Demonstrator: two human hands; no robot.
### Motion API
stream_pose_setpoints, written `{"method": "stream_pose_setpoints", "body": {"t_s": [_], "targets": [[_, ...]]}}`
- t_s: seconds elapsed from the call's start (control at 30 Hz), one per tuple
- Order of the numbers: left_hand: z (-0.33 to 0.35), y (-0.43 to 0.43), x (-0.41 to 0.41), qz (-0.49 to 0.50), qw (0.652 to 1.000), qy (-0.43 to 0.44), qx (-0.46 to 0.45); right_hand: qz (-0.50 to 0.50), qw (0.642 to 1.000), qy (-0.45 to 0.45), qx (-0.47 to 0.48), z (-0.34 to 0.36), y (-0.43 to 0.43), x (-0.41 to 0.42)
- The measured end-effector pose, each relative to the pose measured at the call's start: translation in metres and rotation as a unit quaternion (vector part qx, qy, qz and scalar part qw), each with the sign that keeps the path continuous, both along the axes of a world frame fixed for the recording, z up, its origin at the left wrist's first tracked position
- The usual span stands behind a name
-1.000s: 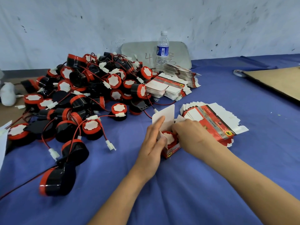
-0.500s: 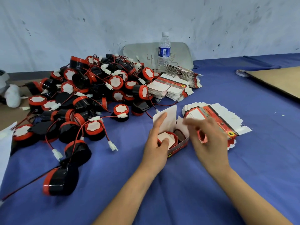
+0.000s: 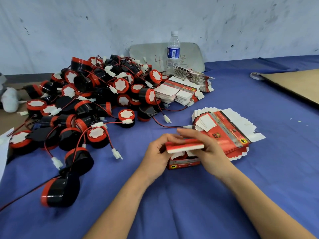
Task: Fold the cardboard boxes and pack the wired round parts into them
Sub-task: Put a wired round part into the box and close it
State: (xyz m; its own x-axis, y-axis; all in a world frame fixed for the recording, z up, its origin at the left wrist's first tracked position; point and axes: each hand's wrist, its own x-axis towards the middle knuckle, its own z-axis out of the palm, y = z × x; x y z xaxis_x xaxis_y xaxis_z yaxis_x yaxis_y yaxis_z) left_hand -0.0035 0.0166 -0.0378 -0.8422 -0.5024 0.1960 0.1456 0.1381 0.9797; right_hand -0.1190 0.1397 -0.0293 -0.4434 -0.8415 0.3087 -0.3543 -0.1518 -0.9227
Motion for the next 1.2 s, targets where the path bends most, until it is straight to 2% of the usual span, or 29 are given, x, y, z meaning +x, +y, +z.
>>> {"method": "stream_pose_setpoints", "body": {"t_s": [0.1,0.17,0.33,0.53,0.7,0.8,0.93,1.2], "targets": [[-0.001,-0.001,0.000,0.026,1.000,-0.003,-0.005,0.080,0.995,0.009,0.059,0.004,0.009,-0.004],[0.001,0.000,0.001,0.026,1.000,-0.005,-0.007,0.099,0.992,-0.003,0.082,0.006,0.012,-0.005],[0.007,-0.008,0.012,-0.019,0.998,-0.031,-0.044,0.014,0.998,0.035,0.052,0.001,0.007,0.006],[0.006,-0.015,0.028,-0.105,0.993,-0.052,-0.024,-0.030,0.996,0.086,0.006,-0.007,0.006,0.010],[0.003,-0.013,0.026,-0.066,0.997,-0.037,0.010,-0.075,0.976,0.199,-0.034,-0.014,0.006,0.010],[-0.003,-0.012,0.027,-0.033,0.999,-0.019,-0.029,-0.098,0.961,0.252,-0.060,-0.018,0.004,0.013],[-0.004,-0.013,0.026,-0.012,0.997,-0.012,-0.079,-0.100,0.967,0.228,-0.061,-0.020,0.003,0.013],[-0.003,-0.015,0.025,-0.018,0.997,-0.013,-0.076,-0.097,0.972,0.212,-0.042,-0.022,0.003,0.009]]}}
